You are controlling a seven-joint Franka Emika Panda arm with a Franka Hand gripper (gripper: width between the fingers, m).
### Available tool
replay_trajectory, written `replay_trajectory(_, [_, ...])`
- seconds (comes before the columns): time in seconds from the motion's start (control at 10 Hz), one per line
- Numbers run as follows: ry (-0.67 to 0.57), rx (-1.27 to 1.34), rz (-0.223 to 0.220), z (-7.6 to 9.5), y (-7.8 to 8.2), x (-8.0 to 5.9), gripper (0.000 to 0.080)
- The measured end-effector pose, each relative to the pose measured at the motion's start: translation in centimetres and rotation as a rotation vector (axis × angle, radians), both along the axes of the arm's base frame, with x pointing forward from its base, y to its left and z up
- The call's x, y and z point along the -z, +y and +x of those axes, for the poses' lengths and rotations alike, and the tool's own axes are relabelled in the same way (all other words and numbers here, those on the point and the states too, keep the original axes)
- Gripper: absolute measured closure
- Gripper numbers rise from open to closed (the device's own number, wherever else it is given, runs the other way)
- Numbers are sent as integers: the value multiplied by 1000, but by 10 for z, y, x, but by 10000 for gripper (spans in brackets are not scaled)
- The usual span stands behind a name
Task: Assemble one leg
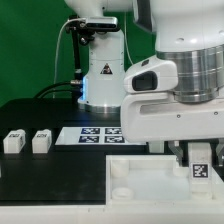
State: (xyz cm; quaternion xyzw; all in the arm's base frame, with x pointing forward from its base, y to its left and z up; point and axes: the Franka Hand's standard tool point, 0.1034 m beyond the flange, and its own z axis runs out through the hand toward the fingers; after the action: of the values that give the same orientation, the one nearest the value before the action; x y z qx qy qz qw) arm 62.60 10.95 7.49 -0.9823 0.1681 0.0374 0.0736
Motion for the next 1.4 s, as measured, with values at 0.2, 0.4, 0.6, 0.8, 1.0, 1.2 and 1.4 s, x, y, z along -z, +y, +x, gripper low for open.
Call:
replay_trajectory(0.2, [28,316,-2,4,-2,0,509])
replay_trajectory(0.4, [76,675,43,3,-7,1,508])
replay_trajectory(0.6, [105,970,78,0,-5,2,508])
replay_trajectory(0.8, [140,1151,75,-1,-2,2,507])
replay_trajectory(1.0, [146,1165,79,-1,-2,2,501])
replay_trajectory(1.2, [131,1031,76,-4,4,5,298])
replay_trajectory(1.4, [81,779,66,-5,7,3,182])
